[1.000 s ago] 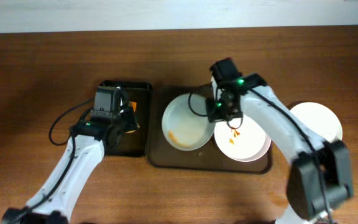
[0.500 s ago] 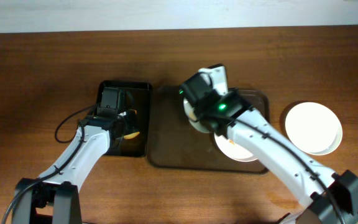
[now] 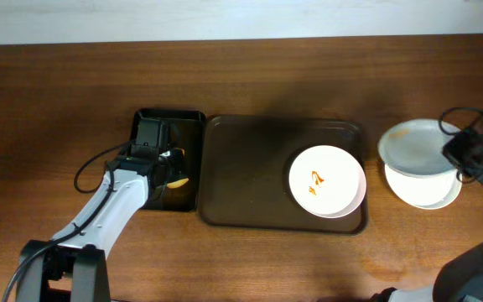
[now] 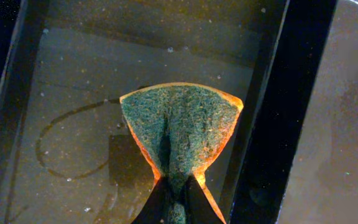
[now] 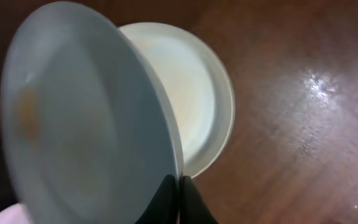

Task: Clean dirty plates on tray and stack at the side
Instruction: 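Lift the back plate with the right gripper and stack it on the side plate, then move right gripper to the last plate and drag it toward center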

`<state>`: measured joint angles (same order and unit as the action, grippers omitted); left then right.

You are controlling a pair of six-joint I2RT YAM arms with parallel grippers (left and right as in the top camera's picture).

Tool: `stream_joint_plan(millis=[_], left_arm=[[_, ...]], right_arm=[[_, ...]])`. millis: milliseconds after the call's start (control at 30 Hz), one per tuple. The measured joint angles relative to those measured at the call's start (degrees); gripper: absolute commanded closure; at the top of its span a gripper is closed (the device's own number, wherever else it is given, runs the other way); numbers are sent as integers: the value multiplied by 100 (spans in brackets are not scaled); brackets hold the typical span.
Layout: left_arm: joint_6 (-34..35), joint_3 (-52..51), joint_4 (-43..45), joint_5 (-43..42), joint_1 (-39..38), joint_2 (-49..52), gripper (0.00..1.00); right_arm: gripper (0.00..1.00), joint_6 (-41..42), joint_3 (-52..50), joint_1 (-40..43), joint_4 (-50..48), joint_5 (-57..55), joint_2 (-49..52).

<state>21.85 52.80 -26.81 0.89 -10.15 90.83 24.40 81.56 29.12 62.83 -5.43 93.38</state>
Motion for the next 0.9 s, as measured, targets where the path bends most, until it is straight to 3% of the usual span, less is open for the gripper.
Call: stream_joint_plan(millis=[67, 100, 133, 167, 200, 233, 433, 567, 700, 800, 900], left_arm=[[2, 0, -4, 0, 0, 0, 100], [0, 0, -2, 0, 0, 0, 100], [2, 0, -2, 0, 0, 0, 100], [0, 0, -4, 0, 0, 0, 100], [2, 0, -4, 0, 0, 0, 100], [2, 0, -4, 0, 0, 0, 100], [2, 0, -4, 0, 0, 0, 100], [0, 0, -7, 0, 0, 0, 100], [2, -2, -28, 0, 0, 2, 100], [2, -4, -42, 0, 0, 4, 100], [0, -4, -39, 0, 0, 4, 100]], right_arm=[[96, -24, -243, 391, -175, 42, 138], [91, -35, -332, 490, -203, 42, 190], [76, -39, -398, 514, -232, 42, 223], [53, -46, -424, 514, -251, 63, 271], [44, -44, -424, 514, -278, 85, 284], [41, -92, -424, 514, -284, 133, 284], [41, -1093, -424, 365, 275, 1906, 284], [42, -1834, -745, -629, 570, 2479, 284], [45, -1814, -1897, -1325, 114, 2590, 310], [60, -1639, -2376, -1462, -413, 2590, 321], [61, -1473, -2662, -1665, -951, 2590, 321]])
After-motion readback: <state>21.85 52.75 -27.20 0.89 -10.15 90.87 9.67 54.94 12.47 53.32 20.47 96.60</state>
